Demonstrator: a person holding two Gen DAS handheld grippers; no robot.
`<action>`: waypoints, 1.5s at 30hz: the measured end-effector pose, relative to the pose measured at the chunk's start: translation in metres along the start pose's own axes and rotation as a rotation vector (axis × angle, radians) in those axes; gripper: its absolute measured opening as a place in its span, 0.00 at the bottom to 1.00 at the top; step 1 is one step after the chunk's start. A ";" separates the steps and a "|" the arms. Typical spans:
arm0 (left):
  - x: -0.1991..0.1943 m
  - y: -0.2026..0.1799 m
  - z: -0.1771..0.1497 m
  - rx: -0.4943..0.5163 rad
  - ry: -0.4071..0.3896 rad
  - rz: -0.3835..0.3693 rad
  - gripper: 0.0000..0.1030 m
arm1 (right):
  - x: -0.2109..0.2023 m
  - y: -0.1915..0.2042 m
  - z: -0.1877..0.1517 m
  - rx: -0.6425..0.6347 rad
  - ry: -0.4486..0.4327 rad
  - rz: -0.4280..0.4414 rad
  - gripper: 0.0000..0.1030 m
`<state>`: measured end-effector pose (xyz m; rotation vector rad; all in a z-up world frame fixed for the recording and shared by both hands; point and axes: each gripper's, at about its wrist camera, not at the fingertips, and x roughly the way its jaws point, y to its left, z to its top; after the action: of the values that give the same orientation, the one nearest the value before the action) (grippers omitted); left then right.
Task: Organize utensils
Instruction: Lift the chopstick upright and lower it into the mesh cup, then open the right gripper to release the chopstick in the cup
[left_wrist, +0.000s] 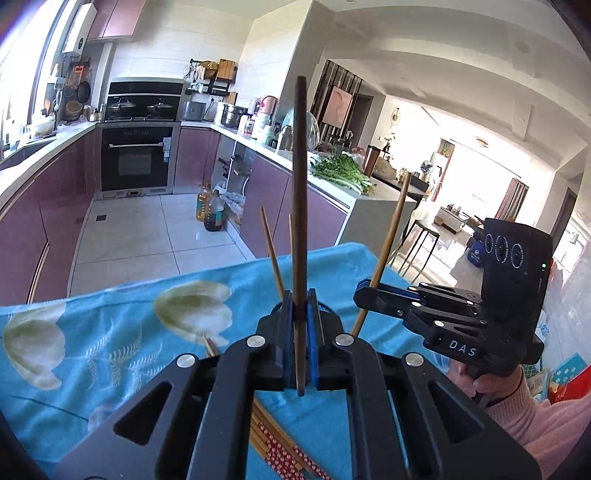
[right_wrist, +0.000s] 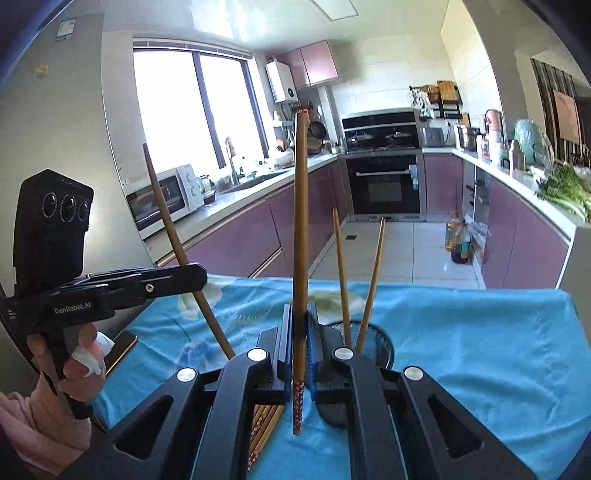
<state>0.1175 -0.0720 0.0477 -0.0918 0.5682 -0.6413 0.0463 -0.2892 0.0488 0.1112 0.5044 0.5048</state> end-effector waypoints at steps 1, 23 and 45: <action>0.001 -0.001 0.004 0.002 -0.006 -0.003 0.07 | -0.002 0.000 0.004 -0.003 -0.011 -0.003 0.06; 0.064 -0.014 0.016 0.059 0.101 0.008 0.07 | 0.039 -0.017 0.010 0.009 0.021 -0.063 0.06; 0.116 0.005 -0.008 0.048 0.258 0.002 0.08 | 0.079 -0.038 -0.015 0.071 0.222 -0.110 0.06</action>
<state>0.1920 -0.1356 -0.0147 0.0369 0.8009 -0.6691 0.1156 -0.2844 -0.0069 0.0951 0.7421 0.3938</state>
